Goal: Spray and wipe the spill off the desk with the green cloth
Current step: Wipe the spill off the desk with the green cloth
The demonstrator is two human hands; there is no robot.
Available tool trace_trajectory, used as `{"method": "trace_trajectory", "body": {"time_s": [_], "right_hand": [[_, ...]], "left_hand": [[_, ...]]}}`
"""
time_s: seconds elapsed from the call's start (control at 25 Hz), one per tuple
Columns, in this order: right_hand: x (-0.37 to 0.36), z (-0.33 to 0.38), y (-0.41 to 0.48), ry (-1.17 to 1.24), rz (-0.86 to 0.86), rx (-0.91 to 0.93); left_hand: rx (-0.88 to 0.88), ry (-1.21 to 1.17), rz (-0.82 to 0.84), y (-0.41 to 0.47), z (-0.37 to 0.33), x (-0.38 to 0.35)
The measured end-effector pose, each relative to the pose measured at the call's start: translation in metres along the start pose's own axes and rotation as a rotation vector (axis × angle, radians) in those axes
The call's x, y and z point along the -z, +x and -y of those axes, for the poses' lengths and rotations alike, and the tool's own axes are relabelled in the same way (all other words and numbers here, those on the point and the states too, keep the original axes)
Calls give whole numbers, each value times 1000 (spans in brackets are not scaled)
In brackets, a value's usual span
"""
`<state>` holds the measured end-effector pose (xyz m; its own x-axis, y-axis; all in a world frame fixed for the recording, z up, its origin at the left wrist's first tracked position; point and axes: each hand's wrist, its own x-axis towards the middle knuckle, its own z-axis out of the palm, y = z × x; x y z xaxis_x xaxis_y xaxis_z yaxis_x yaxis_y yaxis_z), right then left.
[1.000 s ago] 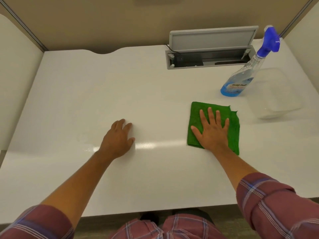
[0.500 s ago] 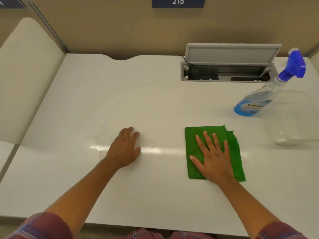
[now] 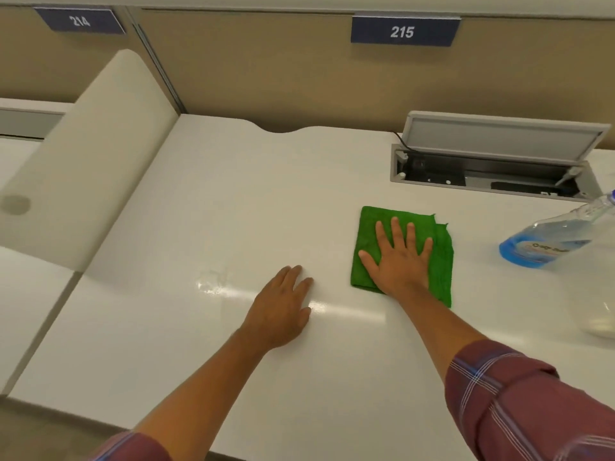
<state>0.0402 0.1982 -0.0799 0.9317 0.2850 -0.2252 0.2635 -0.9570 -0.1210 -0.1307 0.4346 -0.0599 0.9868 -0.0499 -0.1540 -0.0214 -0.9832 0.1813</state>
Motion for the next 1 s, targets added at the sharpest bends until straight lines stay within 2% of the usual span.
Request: {"method": "trace_trajectory", "body": {"time_s": [0.2,0.4,0.52,0.68,0.8,1.0], "right_hand": [[-18,67,-27,-32,0,179],[-36,55,-103,-85,-10,312],[-33,28,-104,-111,-27,196],[-19,37,-37,-78,-14,-12],[-13,82,10,-27,6,-25],[-25,193,0,-40,28,176]], "left_hand": [[14,-11,-29,-14,25,5],[36,-7,-18,-19,65,9],[55,-22,-23,-21,90,15],[82,-28,-22,-26,120,20],[106,-46,-31,-29,136,23],[114,-27,-31,-32,157,24]]}}
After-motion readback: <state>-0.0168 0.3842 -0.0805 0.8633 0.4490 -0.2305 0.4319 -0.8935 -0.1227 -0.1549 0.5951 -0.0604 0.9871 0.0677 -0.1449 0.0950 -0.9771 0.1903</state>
